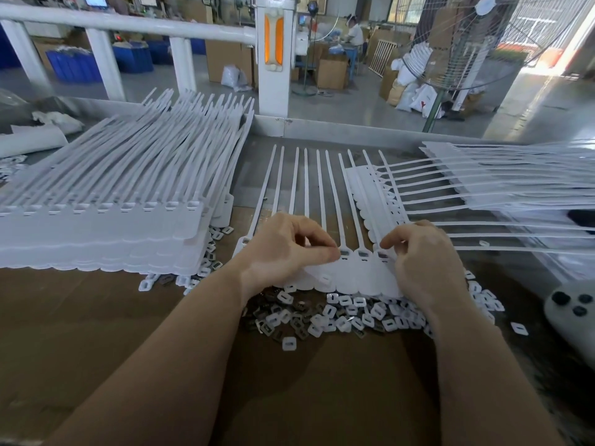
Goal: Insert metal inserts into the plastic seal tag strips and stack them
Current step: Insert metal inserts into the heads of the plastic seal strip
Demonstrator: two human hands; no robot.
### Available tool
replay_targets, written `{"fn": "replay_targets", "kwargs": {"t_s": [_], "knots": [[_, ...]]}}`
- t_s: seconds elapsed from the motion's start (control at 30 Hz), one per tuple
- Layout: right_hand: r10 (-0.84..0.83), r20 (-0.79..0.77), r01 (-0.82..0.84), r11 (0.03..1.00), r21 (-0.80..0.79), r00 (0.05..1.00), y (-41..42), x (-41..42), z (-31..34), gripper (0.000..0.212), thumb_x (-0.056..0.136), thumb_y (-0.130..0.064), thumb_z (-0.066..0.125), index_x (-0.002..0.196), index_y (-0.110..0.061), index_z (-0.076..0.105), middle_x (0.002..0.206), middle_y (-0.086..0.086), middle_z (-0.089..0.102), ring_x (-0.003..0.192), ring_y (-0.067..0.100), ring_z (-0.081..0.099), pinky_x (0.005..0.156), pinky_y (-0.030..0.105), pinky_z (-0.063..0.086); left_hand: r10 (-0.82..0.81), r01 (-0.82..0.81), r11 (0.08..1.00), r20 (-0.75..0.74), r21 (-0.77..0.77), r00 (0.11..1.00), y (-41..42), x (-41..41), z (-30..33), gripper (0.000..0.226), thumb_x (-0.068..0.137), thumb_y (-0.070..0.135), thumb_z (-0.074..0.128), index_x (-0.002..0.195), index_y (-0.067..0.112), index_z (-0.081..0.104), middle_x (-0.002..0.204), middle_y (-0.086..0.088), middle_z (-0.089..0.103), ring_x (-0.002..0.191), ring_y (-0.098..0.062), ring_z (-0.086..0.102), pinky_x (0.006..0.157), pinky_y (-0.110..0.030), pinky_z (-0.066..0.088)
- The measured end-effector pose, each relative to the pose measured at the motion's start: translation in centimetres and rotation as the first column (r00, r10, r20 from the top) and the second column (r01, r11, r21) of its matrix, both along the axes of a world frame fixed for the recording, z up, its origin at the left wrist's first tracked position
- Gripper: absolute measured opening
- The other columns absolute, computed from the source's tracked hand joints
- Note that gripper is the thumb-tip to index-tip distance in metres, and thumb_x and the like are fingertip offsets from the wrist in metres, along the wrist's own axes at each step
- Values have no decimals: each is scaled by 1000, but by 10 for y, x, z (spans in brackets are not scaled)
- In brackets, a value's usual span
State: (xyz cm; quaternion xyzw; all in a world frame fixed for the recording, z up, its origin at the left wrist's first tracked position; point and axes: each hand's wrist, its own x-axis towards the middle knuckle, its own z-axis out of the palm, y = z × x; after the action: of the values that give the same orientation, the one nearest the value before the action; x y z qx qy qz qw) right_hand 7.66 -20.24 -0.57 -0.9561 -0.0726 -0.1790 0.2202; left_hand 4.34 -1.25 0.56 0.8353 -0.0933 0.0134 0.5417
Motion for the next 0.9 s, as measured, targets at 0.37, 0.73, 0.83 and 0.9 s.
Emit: {"fn": "replay_targets", "kwargs": {"t_s": [0.37, 0.73, 0.83, 0.9], "knots": [[20, 23, -21, 1000, 12, 1000, 4, -2, 0, 22, 92, -4, 50, 100, -13, 68, 107, 5, 59, 105, 19, 49, 95, 32, 39, -411, 417, 848, -92, 326, 907, -5, -3, -3, 12, 73, 19, 76, 81, 28, 75, 78, 27, 53, 82, 10, 49, 77, -12, 29], [33, 30, -34, 999, 18, 999, 4, 0, -2, 21, 92, -6, 50, 98, -13, 68, 105, 4, 59, 102, 17, 49, 92, 29, 38, -424, 438, 843, -115, 312, 898, -4, -5, 0, 12, 73, 18, 76, 80, 28, 74, 79, 25, 52, 83, 8, 49, 79, -16, 32], [51, 44, -54, 996, 66, 998, 5, -1, -1, 19, 91, -8, 52, 96, -15, 68, 96, -2, 57, 94, 12, 50, 85, 22, 38, -355, 350, 901, -26, 257, 934, -4, -4, 1, 13, 74, 16, 76, 75, 29, 72, 80, 16, 55, 81, -2, 52, 76, -17, 42], [105, 27, -109, 967, 231, 994, 7, -2, 3, 18, 90, -7, 54, 94, -17, 68, 89, -7, 60, 85, 9, 55, 79, 19, 42, -252, 233, 955, 88, 184, 964, -4, -2, 1, 11, 74, 15, 75, 75, 26, 72, 80, 11, 59, 77, -3, 53, 73, -13, 42]]}}
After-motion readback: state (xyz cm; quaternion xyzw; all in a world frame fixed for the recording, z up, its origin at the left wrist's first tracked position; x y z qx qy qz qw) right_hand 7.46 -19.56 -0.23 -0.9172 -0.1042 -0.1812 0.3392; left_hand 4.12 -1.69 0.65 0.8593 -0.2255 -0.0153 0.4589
